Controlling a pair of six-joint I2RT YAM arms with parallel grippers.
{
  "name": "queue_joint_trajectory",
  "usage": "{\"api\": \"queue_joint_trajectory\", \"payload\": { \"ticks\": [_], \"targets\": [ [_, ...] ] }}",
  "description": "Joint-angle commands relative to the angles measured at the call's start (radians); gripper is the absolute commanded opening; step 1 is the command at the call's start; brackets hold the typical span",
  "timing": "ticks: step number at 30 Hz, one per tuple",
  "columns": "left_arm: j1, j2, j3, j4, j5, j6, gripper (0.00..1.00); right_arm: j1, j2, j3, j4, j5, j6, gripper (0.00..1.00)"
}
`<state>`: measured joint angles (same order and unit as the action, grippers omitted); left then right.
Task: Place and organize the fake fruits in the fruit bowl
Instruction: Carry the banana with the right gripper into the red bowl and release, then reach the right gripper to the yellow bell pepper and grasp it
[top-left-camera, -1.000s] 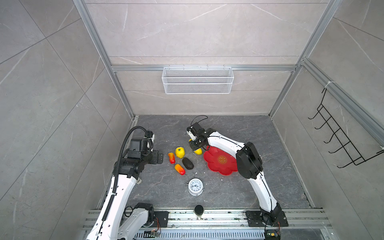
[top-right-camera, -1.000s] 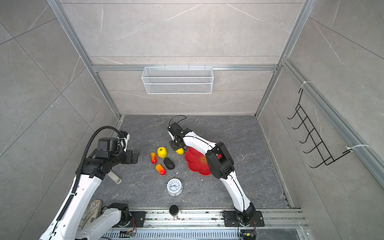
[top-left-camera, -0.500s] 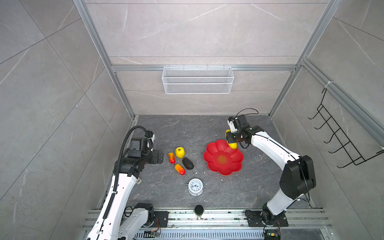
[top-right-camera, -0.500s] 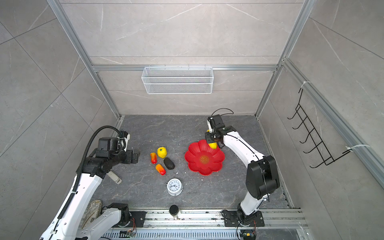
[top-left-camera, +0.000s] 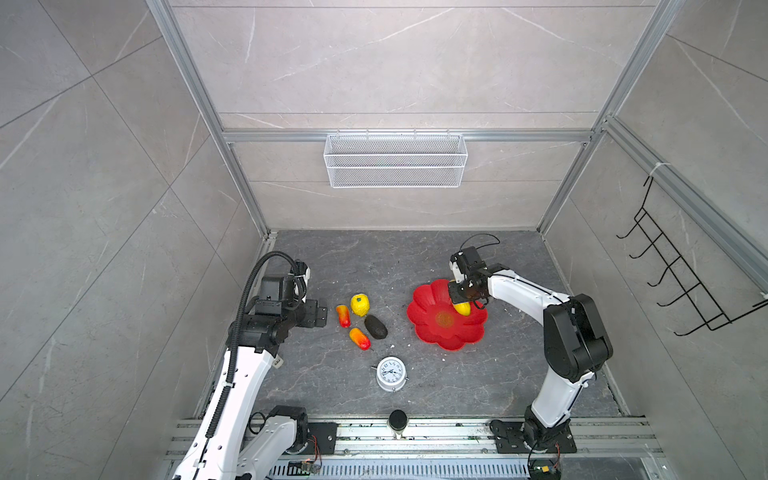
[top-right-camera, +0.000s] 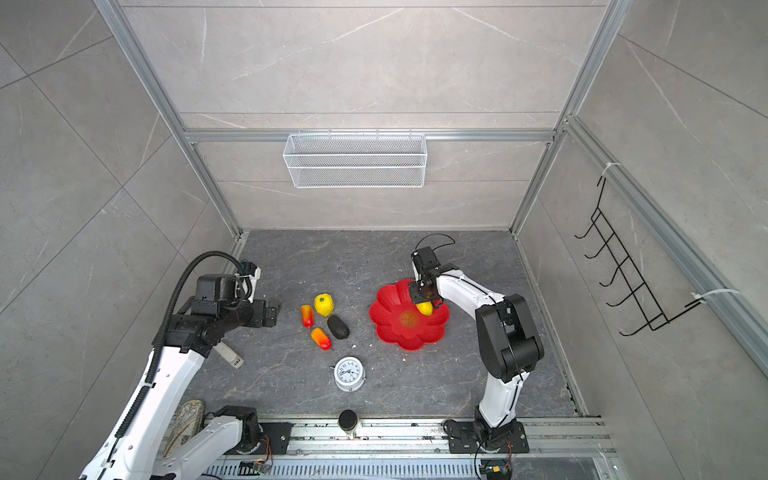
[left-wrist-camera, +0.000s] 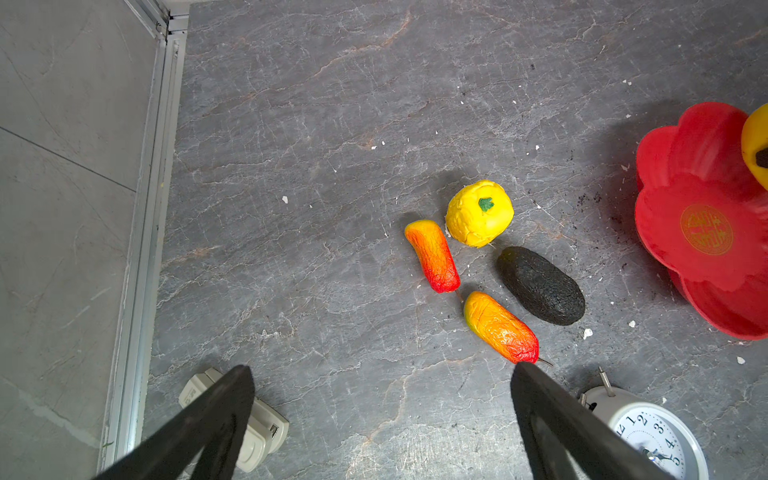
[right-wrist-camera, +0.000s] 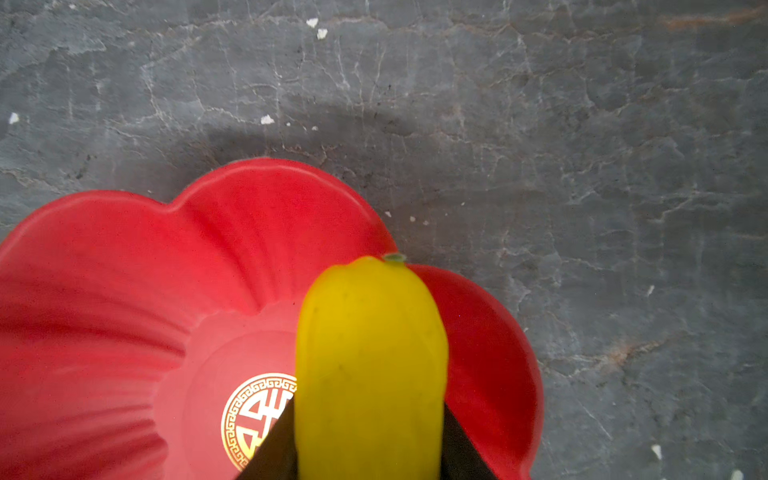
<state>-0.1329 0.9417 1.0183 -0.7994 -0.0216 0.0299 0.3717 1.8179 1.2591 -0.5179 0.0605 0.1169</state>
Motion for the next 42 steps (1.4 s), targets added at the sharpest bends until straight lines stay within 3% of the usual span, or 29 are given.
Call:
{"api": "queue_joint_trajectory", "payload": {
  "ticks": [1, 10, 17, 21, 31, 42],
  "targets": [
    [0.006, -0.002, 0.011, 0.028, 0.012, 0.005, 1.00, 0.004, -0.017, -0.035, 0.008, 0.021, 0.009, 0.44],
    [0.006, -0.007, 0.011, 0.027, 0.023, 0.006, 1.00, 0.005, -0.007, -0.043, 0.001, 0.013, 0.004, 0.64],
    [0.006, -0.015, 0.011, 0.025, 0.018, 0.004, 1.00, 0.046, -0.120, 0.060, -0.100, -0.015, -0.038, 0.79],
    [0.006, -0.017, 0.010, 0.023, 0.022, 0.001, 1.00, 0.135, -0.126, 0.188, -0.143, -0.041, -0.067, 1.00],
    [0.005, -0.026, 0.012, 0.016, 0.023, 0.003, 1.00, 0.363, 0.223, 0.630, -0.161, -0.132, -0.042, 1.00],
    [0.006, -0.034, 0.009, 0.012, 0.027, 0.007, 1.00, 0.453, 0.598, 0.992, -0.238, -0.174, 0.032, 1.00]
  ]
}}
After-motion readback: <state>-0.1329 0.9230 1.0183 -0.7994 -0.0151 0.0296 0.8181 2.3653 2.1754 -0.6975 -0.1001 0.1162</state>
